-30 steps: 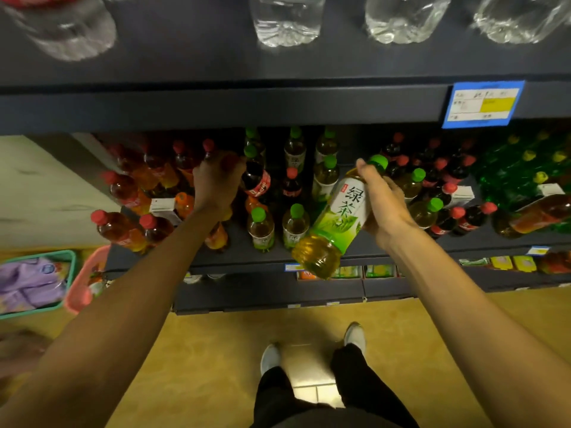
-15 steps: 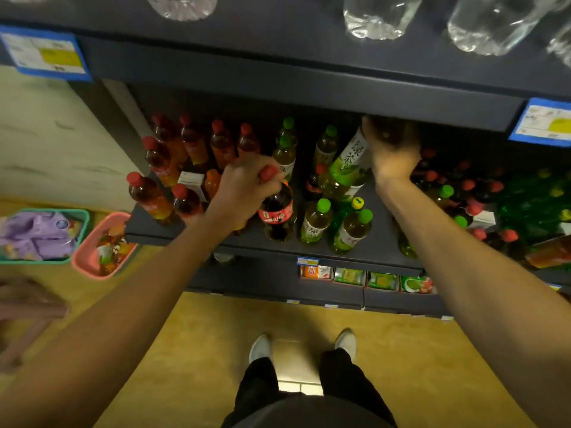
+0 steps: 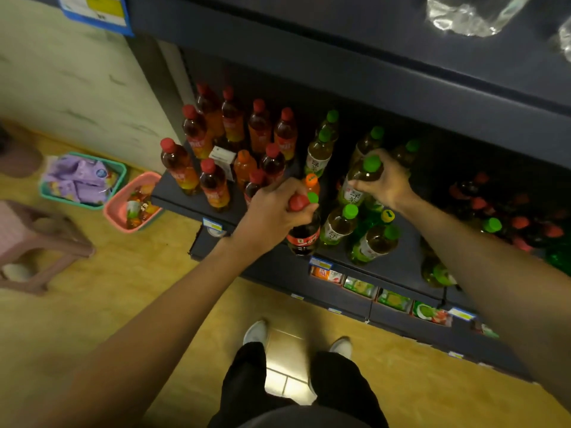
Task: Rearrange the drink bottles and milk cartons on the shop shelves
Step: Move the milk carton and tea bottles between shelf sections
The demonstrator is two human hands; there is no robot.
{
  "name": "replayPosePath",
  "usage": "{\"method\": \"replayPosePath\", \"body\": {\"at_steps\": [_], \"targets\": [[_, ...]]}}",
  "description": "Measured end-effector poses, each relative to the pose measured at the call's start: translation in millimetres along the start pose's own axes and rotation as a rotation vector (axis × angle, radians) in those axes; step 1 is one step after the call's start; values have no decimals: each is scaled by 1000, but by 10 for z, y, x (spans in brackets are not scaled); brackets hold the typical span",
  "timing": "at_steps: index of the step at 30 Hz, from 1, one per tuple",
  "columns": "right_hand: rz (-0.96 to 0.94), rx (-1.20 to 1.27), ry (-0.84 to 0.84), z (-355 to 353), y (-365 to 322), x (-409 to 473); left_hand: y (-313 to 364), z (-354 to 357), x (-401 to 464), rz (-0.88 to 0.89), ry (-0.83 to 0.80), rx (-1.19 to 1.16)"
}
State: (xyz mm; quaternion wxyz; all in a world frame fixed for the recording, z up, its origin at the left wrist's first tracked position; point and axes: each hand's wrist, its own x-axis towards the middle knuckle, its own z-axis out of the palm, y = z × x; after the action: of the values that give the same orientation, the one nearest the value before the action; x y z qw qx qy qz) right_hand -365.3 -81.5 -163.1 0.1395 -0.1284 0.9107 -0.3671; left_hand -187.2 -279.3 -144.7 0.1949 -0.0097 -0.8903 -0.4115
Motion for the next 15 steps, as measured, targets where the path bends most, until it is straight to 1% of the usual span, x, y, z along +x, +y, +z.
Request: {"method": "replayPosePath", "body": {"at_steps": [2,7,15], "targets": [[6,-21,-45,79,87,54,-8,23,-15,-18,17,-6],[60,-104,-95,269,235,153,-32,95,-64,-77,43,-23],[167,-106,-99,350,332,269,-79,161,-142,-122,42,-27]]}}
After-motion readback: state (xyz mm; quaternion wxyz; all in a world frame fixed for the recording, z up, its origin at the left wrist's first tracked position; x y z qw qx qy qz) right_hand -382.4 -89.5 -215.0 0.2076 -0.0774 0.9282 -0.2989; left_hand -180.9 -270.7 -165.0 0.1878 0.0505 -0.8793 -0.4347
